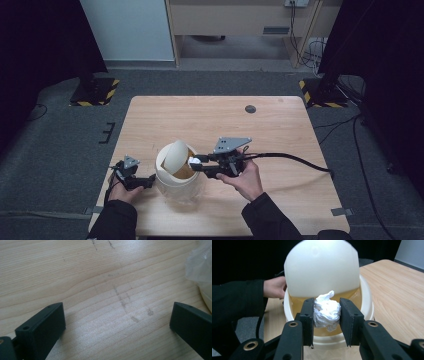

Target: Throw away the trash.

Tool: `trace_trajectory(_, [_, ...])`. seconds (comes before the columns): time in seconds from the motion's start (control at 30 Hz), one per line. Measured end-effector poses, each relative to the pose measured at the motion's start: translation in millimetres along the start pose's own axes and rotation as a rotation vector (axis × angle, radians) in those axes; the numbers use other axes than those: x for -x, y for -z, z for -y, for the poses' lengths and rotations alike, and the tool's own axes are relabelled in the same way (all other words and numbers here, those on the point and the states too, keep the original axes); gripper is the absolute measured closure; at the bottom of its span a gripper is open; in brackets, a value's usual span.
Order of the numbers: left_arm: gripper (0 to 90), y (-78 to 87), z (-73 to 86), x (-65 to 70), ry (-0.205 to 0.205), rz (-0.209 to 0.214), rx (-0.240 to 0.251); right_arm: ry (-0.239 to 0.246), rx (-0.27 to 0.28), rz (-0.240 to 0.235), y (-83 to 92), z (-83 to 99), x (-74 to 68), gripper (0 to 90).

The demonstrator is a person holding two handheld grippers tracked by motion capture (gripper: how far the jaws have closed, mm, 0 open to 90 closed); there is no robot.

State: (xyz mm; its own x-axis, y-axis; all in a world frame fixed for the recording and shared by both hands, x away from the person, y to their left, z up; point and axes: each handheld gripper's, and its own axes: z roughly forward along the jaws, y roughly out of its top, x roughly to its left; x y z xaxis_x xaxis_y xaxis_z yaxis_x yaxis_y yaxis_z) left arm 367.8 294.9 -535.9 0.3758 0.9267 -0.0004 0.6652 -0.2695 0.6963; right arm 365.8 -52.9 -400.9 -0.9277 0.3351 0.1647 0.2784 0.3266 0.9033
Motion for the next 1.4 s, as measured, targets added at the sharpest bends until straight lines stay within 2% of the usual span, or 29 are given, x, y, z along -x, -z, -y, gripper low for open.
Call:
trace_trajectory(0.67, [0.0,0.0,0.0,0.0,-0.001,-0.001,0.0,-0.013,-0.043,-0.007,-18.2,7.4,2.9,65.5])
trace_trajectory(0.8, [0.0,0.0,0.0,0.0,0.0,0.0,0.0,0.009,-0.066,-0.005,-23.1,6.1,-0.2,64.6])
trace_trajectory(0.87, [0.0,-0.1,0.0,0.1,0.001,0.0,0.001,0.013,-0.065,-0.005,-25.7,4.3,-2.2,61.2])
trace_trajectory(0.93, [0.0,-0.1,0.0,0.0,0.001,0.0,0.001,-0.001,-0.05,-0.003,-27.8,3.2,-2.4,52.2])
trace_trajectory(1.07, [0.0,-0.1,0.0,0.0,0.001,0.0,0.001,0.01,-0.084,0.015,-25.3,2.5,-0.8,47.8])
trace_trajectory(1.17, [0.0,-0.1,0.0,0.1,0.001,-0.001,0.001,0.015,-0.087,0.015,-22.6,1.8,-1.6,46.1])
trace_trajectory(1.33, [0.0,0.0,0.0,-0.1,-0.001,0.0,0.0,0.026,-0.072,0.034,-12.1,-3.4,-1.3,44.1])
trace_trajectory(1.4, [0.0,0.0,0.0,0.0,0.0,0.0,0.0,0.008,-0.042,0.039,-7.0,-5.3,1.0,43.5])
